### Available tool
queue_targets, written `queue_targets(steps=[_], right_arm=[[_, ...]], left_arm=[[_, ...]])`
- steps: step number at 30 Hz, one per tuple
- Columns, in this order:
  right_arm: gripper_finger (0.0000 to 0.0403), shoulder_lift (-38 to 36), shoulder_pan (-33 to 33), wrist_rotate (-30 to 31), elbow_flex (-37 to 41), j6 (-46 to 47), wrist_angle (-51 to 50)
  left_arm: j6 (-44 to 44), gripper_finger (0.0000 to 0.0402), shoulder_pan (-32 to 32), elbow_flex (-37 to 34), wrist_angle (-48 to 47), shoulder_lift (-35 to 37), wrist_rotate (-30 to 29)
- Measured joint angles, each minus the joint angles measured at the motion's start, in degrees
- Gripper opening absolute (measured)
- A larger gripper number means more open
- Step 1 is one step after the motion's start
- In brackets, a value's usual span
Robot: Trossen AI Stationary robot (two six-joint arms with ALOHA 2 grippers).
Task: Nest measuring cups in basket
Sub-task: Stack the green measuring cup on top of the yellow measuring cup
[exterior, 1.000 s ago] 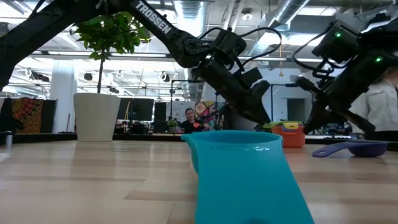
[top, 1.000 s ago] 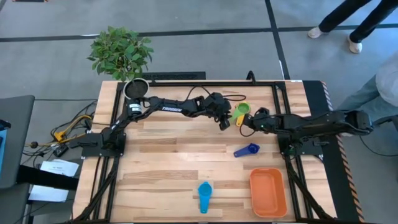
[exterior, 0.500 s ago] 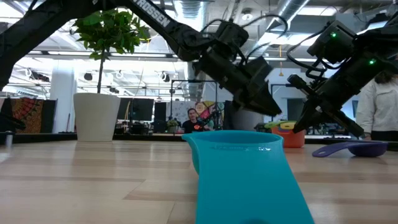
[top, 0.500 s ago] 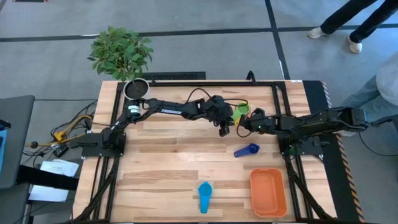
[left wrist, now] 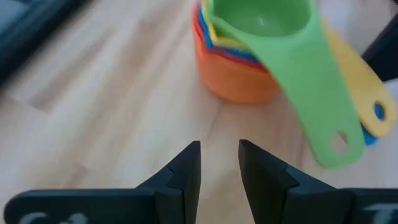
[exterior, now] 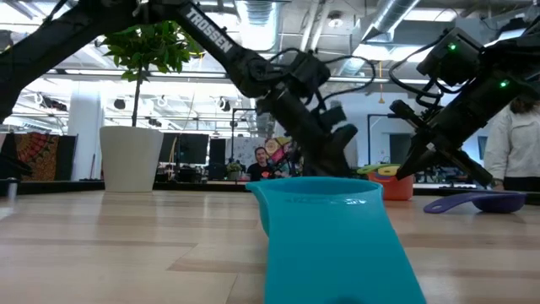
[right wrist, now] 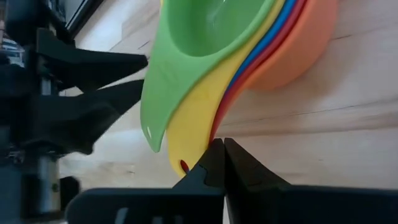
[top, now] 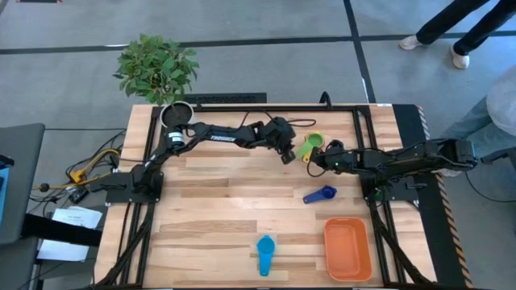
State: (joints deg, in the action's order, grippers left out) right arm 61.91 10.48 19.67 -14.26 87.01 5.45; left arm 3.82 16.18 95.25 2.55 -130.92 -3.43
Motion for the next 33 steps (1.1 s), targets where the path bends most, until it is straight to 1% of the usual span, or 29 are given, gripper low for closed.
queue_targets(steps=[3,5,9,13,20,25,28,33], right_arm=[[0.0008,0.0,0.0,0.0,0.0,0.0,0.2],[0.0006,0.0,0.1,0.0,0.0,0.0,0.3],[0.0008,0.0,0.1,0.0,0.0,0.0,0.4],[0.0011,0.0,0.1,0.0,0.0,-0.2,0.4],[0.0007,0.0,0.1,0.1,0.0,-0.5,0.7],[0.0013,-0.1,-0.8,0.8,0.0,-0.4,0.6],[0.0010,-1.0,-2.4,2.0,0.0,-0.4,0.6],[0.0012,-4.1,-5.7,4.5,0.0,-0.4,0.0]], left_arm=[[1.4,0.0096,0.2,0.3,2.6,-0.3,3.2],[0.5,0.0096,0.2,0.2,2.4,-0.5,5.6],[-3.0,0.0096,-0.7,0.1,4.0,-0.7,6.5],[-3.1,0.0096,-1.1,0.2,5.0,-0.6,10.8],[-3.4,0.0096,-1.9,0.2,4.8,-0.6,11.2],[-2.7,0.0096,-1.9,2.0,1.3,-0.6,11.2],[-3.5,0.0096,-1.9,4.2,-2.8,0.1,10.5],[-4.0,0.0095,-1.8,8.2,-12.3,2.1,9.2]])
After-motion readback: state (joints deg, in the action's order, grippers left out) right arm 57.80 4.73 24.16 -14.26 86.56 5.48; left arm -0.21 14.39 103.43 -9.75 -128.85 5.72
